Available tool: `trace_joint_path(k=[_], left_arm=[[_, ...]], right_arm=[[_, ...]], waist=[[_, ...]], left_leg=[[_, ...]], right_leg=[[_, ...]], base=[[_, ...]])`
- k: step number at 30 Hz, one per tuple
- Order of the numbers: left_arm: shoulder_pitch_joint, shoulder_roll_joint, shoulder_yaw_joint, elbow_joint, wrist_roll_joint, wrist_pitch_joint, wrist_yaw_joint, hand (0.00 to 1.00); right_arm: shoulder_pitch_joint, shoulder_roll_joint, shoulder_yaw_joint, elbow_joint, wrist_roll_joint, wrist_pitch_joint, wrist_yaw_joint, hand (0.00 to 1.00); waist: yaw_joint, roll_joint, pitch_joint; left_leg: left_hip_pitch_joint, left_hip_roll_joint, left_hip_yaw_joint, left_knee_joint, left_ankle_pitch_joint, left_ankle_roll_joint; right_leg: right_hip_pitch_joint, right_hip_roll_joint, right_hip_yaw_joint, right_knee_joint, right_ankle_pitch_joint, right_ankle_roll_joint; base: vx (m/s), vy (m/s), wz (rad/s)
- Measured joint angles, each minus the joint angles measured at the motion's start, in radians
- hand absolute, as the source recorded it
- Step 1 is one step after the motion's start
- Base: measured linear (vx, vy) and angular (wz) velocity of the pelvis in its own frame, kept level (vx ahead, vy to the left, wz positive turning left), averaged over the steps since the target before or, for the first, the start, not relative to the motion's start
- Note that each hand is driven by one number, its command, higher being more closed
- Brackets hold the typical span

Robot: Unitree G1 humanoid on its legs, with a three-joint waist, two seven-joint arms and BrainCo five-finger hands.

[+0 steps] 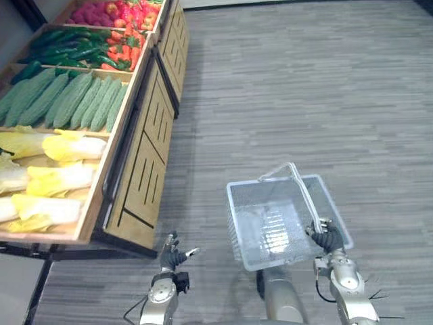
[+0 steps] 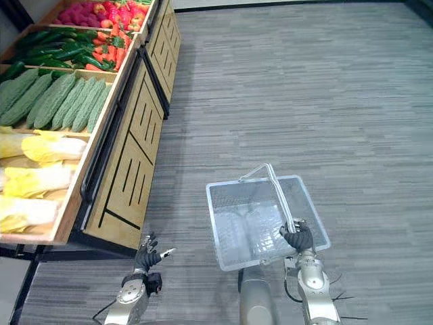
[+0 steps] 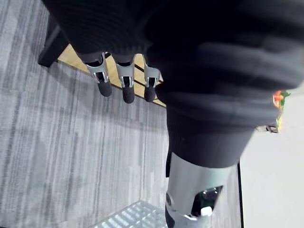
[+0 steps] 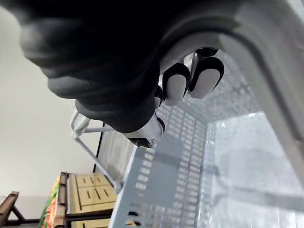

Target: Pick vegetable in the basket

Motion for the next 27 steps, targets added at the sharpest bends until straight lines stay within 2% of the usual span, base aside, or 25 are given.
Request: trace_joint_path(k=[1, 2, 4, 5, 6, 7, 8, 9, 11, 13, 14, 15, 17, 19, 20, 21, 23, 24, 25, 27], left_arm=[[0.011, 0.000, 0.004, -0.006, 0.000, 0.000, -0.001, 0.00], [0.019, 0.000, 0.006, -0.013, 0.000, 0.000, -0.002, 0.00], [0.028, 0.001, 0.017, -0.015, 0.000, 0.001, -0.003, 0.00], [0.038, 0.004, 0.015, -0.015, 0.000, 0.002, -0.004, 0.00], [0.048, 0.002, 0.015, -0.014, 0.001, 0.003, -0.010, 0.00], [0.050, 0.004, 0.015, -0.013, 0.001, 0.004, -0.018, 0.00], [0.050, 0.018, 0.014, -0.003, 0.001, 0.008, -0.021, 0.00], [0.047, 0.028, 0.016, -0.012, 0.001, 0.008, -0.021, 0.00], [0.046, 0.024, 0.018, -0.015, 0.001, 0.012, -0.023, 0.00], [0.058, 0.010, 0.013, -0.011, 0.002, 0.015, -0.030, 0.00], [0.058, 0.017, 0.013, -0.010, 0.003, 0.015, -0.035, 0.00], [0.056, 0.040, 0.009, -0.005, 0.004, 0.015, -0.040, 0.00], [0.056, 0.050, 0.004, 0.007, 0.005, 0.018, -0.039, 0.00], [0.061, 0.061, 0.008, 0.006, 0.000, 0.021, -0.038, 0.00], [0.061, 0.059, 0.009, 0.002, -0.001, 0.021, -0.037, 0.00], [0.065, 0.056, 0.009, -0.011, -0.001, 0.021, -0.038, 0.00], [0.070, 0.057, 0.008, -0.062, -0.003, 0.020, -0.038, 0.00], [0.079, 0.063, 0.008, -0.097, -0.010, 0.020, -0.036, 0.00], [0.078, 0.041, 0.016, -0.098, -0.016, 0.021, -0.040, 0.00], [0.083, 0.021, 0.014, -0.120, -0.019, 0.020, -0.042, 0.00]], right_arm=[[0.023, 0.010, -0.016, -0.045, 0.000, -0.001, -0.004, 1.00], [0.026, 0.009, -0.027, -0.063, 0.003, -0.003, -0.004, 1.00], [0.012, -0.003, -0.059, -0.067, 0.022, -0.022, -0.004, 1.00], [0.002, -0.005, -0.077, -0.057, 0.037, -0.025, -0.006, 1.00], [0.002, -0.027, -0.099, -0.056, 0.042, -0.025, -0.009, 1.00], [0.003, -0.032, -0.112, -0.050, 0.046, -0.025, -0.010, 1.00], [-0.007, -0.023, -0.124, -0.007, 0.055, -0.025, -0.024, 1.00], [-0.009, -0.021, -0.123, 0.014, 0.058, -0.025, -0.025, 1.00], [-0.022, -0.015, -0.123, 0.044, 0.065, -0.025, -0.025, 1.00], [-0.024, -0.013, -0.125, 0.103, 0.062, -0.015, -0.025, 1.00], [-0.015, -0.011, -0.125, 0.118, 0.054, -0.003, -0.025, 1.00], [-0.001, 0.002, -0.125, 0.137, 0.051, 0.007, -0.023, 1.00], [0.015, 0.010, -0.119, 0.140, 0.049, 0.018, -0.022, 1.00], [0.032, 0.020, -0.118, 0.135, 0.043, 0.021, -0.020, 1.00], [0.043, 0.026, -0.117, 0.126, 0.044, 0.020, -0.019, 1.00], [0.073, 0.044, -0.116, 0.093, 0.044, 0.020, -0.019, 1.00], [0.112, 0.063, -0.116, 0.033, 0.058, 0.020, -0.020, 1.00], [0.135, 0.073, -0.115, 0.007, 0.069, 0.015, -0.022, 1.00], [0.148, 0.063, -0.124, 0.007, 0.078, 0.011, -0.025, 1.00], [0.147, 0.063, -0.140, 0.010, 0.100, 0.013, -0.034, 1.00]], waist=[[0.013, -0.004, -0.001], [0.011, -0.003, -0.002], [0.010, -0.001, -0.002], [0.012, -0.001, -0.002], [0.009, 0.015, -0.007], [0.009, 0.023, -0.010], [0.007, 0.000, -0.022], [0.011, -0.024, -0.035], [0.013, -0.032, -0.034], [0.002, -0.038, -0.028], [-0.002, -0.043, -0.029], [-0.017, -0.055, -0.029], [-0.030, -0.057, -0.029], [-0.021, -0.050, -0.028], [-0.020, -0.047, -0.028], [-0.019, -0.046, -0.028], [-0.020, -0.054, -0.027], [-0.022, -0.085, -0.033], [-0.013, -0.080, -0.031], [0.013, -0.054, -0.046]], left_leg=[[-0.060, 0.007, 0.067, -0.011, -0.031, 0.021], [-0.089, 0.011, 0.100, -0.034, -0.046, 0.028], [-0.169, -0.017, 0.189, -0.201, -0.076, 0.038], [-0.185, -0.054, 0.248, -0.382, -0.059, 0.045], [-0.186, -0.081, 0.310, -0.579, 0.047, 0.048], [-0.191, -0.087, 0.354, -0.638, 0.085, 0.130], [-0.158, -0.126, 0.383, -0.670, 0.084, 0.179], [-0.163, -0.160, 0.386, -0.681, 0.072, 0.196], [-0.173, -0.184, 0.369, -0.630, 0.002, 0.224], [-0.121, -0.231, 0.316, -0.610, -0.061, 0.219], [-0.087, -0.258, 0.274, -0.620, -0.080, 0.222], [-0.051, -0.291, 0.220, -0.633, -0.096, 0.228], [-0.020, -0.304, 0.169, -0.638, -0.104, 0.237], [0.036, -0.306, 0.084, -0.670, -0.105, 0.234], [0.048, -0.302, 0.060, -0.675, -0.105, 0.233], [0.065, -0.294, 0.005, -0.672, -0.106, 0.228], [0.049, -0.277, -0.074, -0.614, -0.135, 0.180], [0.021, -0.281, -0.100, -0.550, -0.173, 0.139], [0.001, -0.243, -0.124, -0.490, -0.224, 0.109], [-0.045, -0.204, -0.141, -0.439, -0.219, 0.090]], right_leg=[[0.073, -0.009, -0.023, -0.068, -0.006, 0.006], [0.096, -0.011, -0.036, -0.093, -0.008, 0.010], [0.149, -0.029, -0.071, -0.132, -0.020, 0.027], [0.180, -0.040, -0.092, -0.141, -0.035, 0.049], [0.207, -0.038, -0.118, -0.139, -0.060, 0.077], [0.222, -0.034, -0.130, -0.137, -0.076, 0.087], [0.249, -0.056, -0.147, -0.138, -0.094, 0.109], [0.248, -0.080, -0.151, -0.143, -0.102, 0.122], [0.263, -0.110, -0.167, -0.111, -0.117, 0.147], [0.224, -0.178, -0.154, 0.157, -0.121, 0.179], [0.166, -0.217, -0.113, 0.335, -0.073, 0.209], [0.078, -0.234, -0.025, 0.563, -0.037, 0.203], [-0.011, -0.211, 0.041, 0.666, -0.114, 0.178], [-0.122, -0.126, 0.115, 0.576, -0.190, 0.128], [-0.138, -0.097, 0.147, 0.532, -0.202, 0.127], [-0.165, -0.035, 0.228, 0.440, -0.208, 0.126], [-0.183, 0.045, 0.369, 0.292, -0.193, 0.122], [-0.176, 0.042, 0.426, 0.197, -0.118, 0.119], [-0.168, 0.039, 0.352, 0.248, -0.106, 0.120], [-0.157, 0.034, 0.260, 0.258, -0.132, 0.093]], base=[[0.54, -0.138, 0.52], [0.38, -0.046, 0.56], [0.32, 0.026, 0.51], [0.37, 0.092, 0.59], [0.39, 0.113, 0.62], [0.40, 0.114, 0.74], [0.41, 0.128, 0.70], [0.41, 0.114, 0.63], [0.46, 0.174, 0.51], [0.42, 0.201, 0.74], [0.39, 0.129, 1.13], [0.38, 0.064, 1.17], [0.29, -0.026, 1.13], [0.37, -0.089, 1.03], [0.42, -0.200, 1.22], [0.34, -0.208, 1.39], [0.32, -0.296, 1.80], [0.33, -0.380, 2.16], [0.25, -0.312, 1.80], [0.20, -0.248, 1.30]])
